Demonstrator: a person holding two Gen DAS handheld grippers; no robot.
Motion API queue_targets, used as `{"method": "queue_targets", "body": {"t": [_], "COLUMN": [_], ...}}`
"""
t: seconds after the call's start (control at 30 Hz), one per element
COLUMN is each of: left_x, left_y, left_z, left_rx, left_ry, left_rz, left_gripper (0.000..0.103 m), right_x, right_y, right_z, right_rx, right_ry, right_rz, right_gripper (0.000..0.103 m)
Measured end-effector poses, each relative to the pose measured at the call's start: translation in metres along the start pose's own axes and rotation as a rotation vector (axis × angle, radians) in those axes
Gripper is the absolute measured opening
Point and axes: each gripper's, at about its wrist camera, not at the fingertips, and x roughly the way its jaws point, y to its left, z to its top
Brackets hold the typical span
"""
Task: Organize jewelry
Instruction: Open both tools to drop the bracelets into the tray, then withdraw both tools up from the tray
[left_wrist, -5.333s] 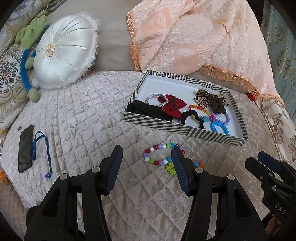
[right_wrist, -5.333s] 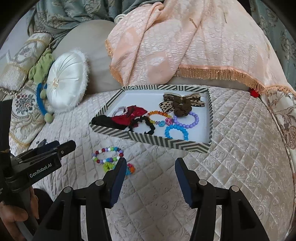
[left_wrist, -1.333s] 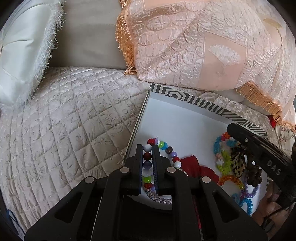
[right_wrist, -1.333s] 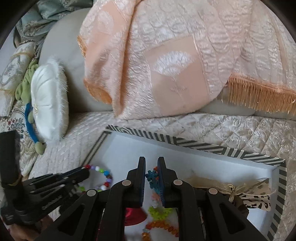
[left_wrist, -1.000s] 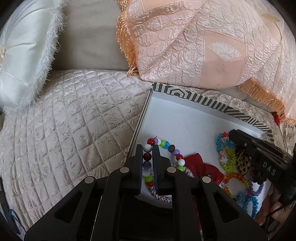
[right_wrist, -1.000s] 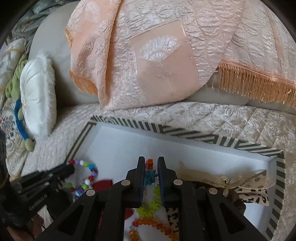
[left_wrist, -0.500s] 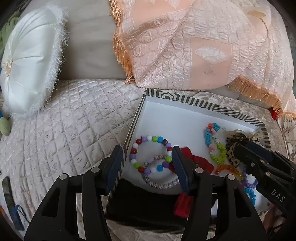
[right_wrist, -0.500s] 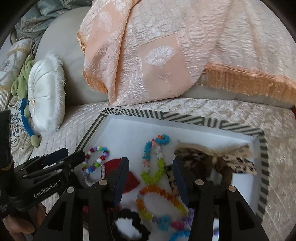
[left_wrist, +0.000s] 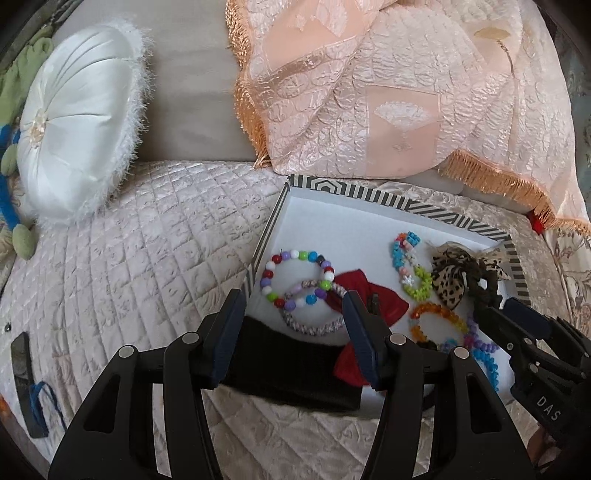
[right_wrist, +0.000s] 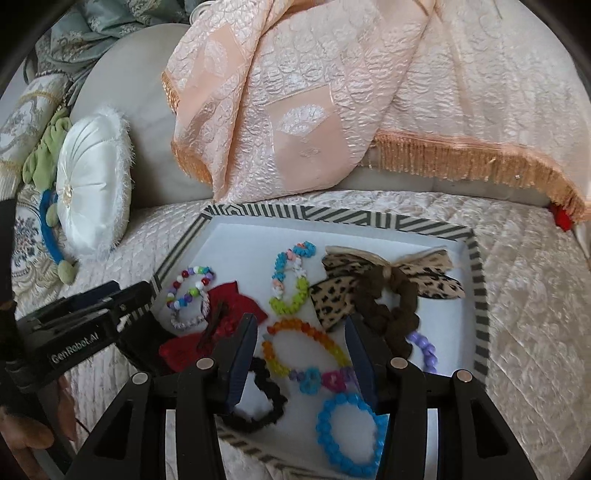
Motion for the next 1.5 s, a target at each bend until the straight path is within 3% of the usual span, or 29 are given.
{"method": "queue_targets", "body": {"t": [0.27, 0.73, 1.5], "left_x": [-0.022, -0.077, -0.087], "left_y": [-0.004, -0.028, -0.032], "left_z": [-0.019, -0.032, -0.04], "left_rx": [-0.001, 0.054, 0.071], "left_ry": [-0.016, -0.143, -0.159], "left_rz": [0.006, 0.036, 0.041], "left_gripper": [0.055, 0.055, 0.055], "right_x": [-0.024, -0.075, -0.09], "right_y": [-0.004, -0.001, -0.004], "right_z": [-0.024, -0.038, -0.046], "right_rx": [0.023, 0.041, 0.035], "right_ry": [-0.029, -0.108, -0.128], "right_rz": [-0.069, -0.112, -0.13], "right_gripper": [0.048, 0.058, 0.06]}}
